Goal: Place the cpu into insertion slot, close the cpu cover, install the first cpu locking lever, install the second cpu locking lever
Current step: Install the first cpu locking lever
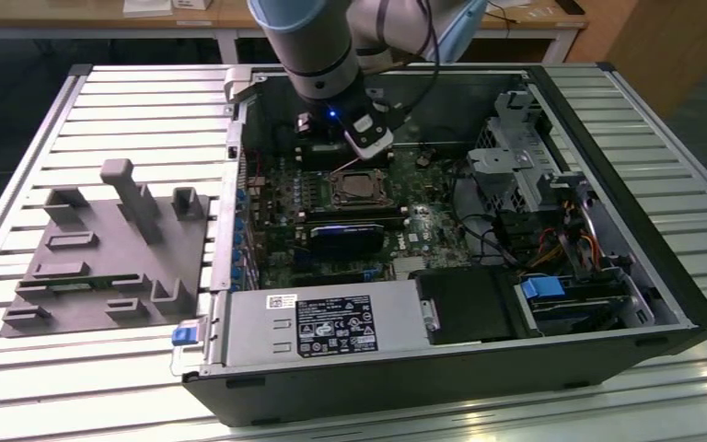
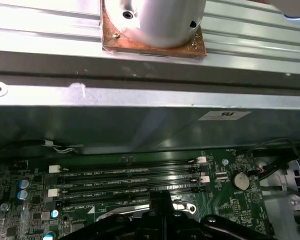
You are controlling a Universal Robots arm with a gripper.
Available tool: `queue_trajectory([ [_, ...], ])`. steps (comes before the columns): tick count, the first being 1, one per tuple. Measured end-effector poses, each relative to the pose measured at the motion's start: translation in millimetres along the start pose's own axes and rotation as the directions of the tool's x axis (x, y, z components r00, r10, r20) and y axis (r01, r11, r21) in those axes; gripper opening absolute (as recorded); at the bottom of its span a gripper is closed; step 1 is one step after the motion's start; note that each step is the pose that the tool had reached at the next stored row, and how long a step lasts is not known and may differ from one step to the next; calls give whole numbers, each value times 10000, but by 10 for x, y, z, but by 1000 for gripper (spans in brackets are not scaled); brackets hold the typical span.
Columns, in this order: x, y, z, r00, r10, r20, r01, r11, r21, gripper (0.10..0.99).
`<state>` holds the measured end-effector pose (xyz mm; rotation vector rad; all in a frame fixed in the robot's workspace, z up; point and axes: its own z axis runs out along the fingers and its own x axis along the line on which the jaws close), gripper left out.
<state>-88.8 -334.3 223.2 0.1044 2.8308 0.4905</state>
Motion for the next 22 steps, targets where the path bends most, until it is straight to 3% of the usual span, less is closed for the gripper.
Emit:
queue_trajectory([
  [11, -21, -25, 88, 10000, 10, 3, -10, 10000, -9, 102],
  [22, -33, 4, 134, 10000, 14, 4, -14, 10000, -7, 102],
])
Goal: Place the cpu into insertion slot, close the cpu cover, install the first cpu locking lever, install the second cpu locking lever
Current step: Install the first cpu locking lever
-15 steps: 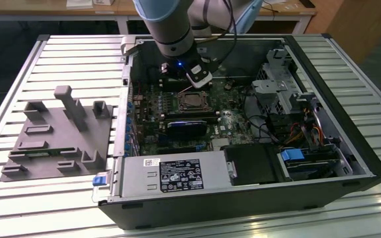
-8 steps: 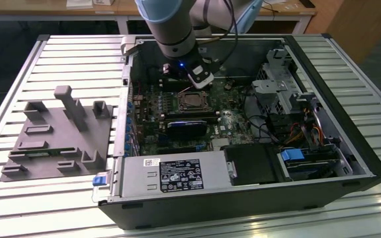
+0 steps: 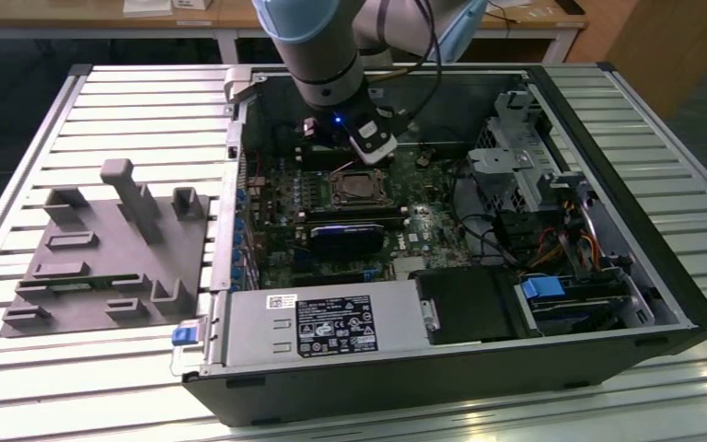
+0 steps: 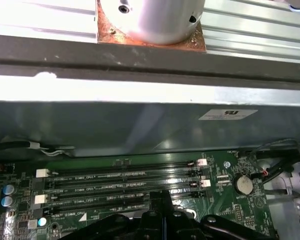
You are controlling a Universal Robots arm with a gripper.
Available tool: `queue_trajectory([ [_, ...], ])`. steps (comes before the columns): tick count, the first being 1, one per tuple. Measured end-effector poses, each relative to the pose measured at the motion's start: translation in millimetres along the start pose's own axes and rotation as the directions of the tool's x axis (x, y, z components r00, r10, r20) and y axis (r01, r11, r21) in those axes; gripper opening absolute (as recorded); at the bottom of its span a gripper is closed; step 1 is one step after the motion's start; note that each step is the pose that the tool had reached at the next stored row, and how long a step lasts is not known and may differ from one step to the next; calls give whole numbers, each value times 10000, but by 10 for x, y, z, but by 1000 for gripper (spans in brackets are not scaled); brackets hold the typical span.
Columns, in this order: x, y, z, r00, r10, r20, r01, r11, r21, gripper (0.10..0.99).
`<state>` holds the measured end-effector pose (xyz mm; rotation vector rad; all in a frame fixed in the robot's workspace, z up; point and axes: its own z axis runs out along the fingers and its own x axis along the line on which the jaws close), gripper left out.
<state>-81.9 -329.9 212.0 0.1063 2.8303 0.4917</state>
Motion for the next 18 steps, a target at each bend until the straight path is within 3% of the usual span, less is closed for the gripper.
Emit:
queue_trajectory([
  [8, 11, 9, 43, 10000, 55, 22, -55, 10000, 20, 102],
  [14, 18, 2, 69, 9980, 582, 230, -586, 9981, 194, 102],
  [18, 24, 15, 88, 9962, 814, 324, -822, 9963, 261, 102],
])
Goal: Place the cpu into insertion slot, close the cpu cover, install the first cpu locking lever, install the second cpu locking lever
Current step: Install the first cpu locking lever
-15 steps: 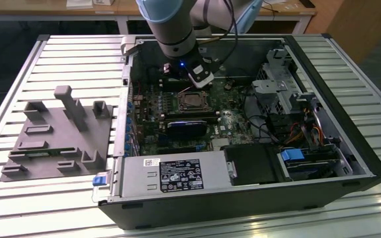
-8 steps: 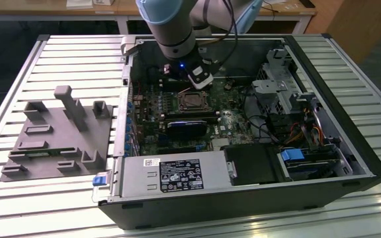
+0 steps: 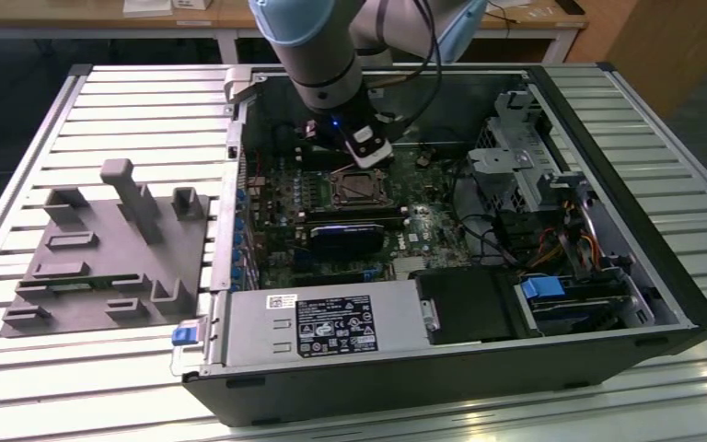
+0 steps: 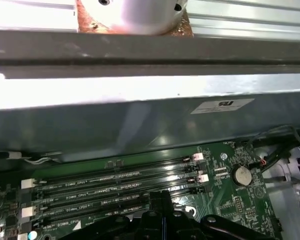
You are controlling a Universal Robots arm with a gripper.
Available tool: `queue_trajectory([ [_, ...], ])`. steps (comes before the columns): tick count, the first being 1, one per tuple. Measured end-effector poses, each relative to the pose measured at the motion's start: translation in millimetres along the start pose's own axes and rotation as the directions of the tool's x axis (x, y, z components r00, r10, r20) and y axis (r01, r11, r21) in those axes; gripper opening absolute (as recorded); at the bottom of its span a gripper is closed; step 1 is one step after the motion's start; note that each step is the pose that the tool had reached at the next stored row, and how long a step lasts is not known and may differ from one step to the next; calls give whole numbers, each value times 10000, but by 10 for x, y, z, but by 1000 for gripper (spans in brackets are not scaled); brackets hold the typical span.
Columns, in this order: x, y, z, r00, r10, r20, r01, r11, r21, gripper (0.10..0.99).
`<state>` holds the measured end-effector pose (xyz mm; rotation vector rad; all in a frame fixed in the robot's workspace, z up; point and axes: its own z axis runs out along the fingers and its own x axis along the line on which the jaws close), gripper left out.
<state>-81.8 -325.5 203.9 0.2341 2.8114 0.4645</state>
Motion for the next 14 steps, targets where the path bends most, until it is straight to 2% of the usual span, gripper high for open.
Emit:
queue_trajectory([
  [9, 15, 46, 29, 9992, 374, 149, -376, 9992, 135, 102],
  [14, 20, 50, 46, 9980, 579, 252, -586, 9979, 276, 102],
])
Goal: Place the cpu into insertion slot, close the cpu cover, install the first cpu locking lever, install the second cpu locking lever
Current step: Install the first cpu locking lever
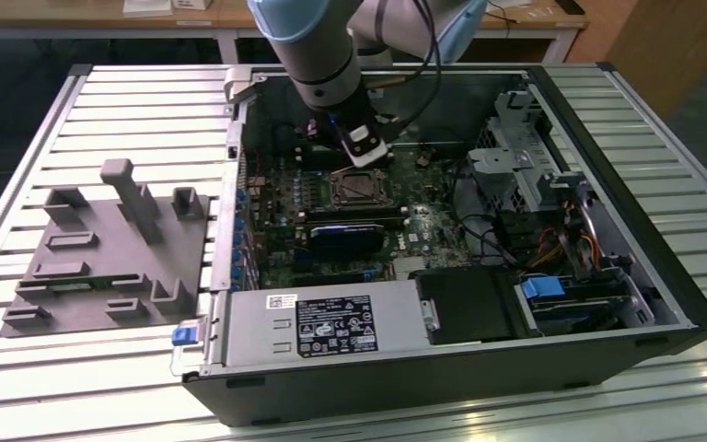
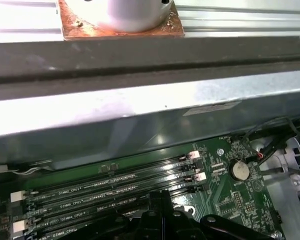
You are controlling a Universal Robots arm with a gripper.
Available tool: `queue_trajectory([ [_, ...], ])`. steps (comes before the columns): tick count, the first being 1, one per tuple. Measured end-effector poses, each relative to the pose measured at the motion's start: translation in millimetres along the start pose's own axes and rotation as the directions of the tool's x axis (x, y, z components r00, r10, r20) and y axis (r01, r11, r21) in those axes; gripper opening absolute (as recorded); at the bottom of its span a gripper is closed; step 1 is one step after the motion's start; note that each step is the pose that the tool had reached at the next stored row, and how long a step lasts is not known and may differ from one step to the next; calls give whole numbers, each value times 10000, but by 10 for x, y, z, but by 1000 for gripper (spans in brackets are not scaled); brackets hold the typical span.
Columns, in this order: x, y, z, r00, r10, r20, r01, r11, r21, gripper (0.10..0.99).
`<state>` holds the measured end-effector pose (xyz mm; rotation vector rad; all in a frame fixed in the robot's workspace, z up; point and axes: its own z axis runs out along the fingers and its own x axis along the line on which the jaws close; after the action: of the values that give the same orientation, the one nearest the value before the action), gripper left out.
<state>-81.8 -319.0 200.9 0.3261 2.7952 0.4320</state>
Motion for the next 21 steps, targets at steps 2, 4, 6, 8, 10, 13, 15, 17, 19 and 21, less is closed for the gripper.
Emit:
queue_trajectory([
  [2, 5, 9, 9, 10000, 68, 27, -68, 10000, 29, 102],
  [4, 12, 25, 20, 9999, 118, 47, -119, 9999, 48, 102],
  [6, 19, 43, 30, 9998, 164, 67, -165, 9998, 68, 102],
  [8, 24, 49, 38, 9998, 199, 86, -200, 9997, 101, 102],
  [10, 29, 47, 43, 9997, 232, 111, -234, 9996, 151, 102],
  [13, 40, 43, 47, 9995, 278, 156, -282, 9993, 254, 102],
  [15, 54, 38, 50, 9993, 316, 189, -322, 9990, 320, 102],
  [17, 67, 35, 54, 9992, 353, 204, -360, 9988, 340, 102],
  [19, 75, 33, 61, 9991, 374, 213, -381, 9987, 347, 102],
  [21, 82, 31, 69, 9990, 388, 220, -395, 9986, 356, 102],
])
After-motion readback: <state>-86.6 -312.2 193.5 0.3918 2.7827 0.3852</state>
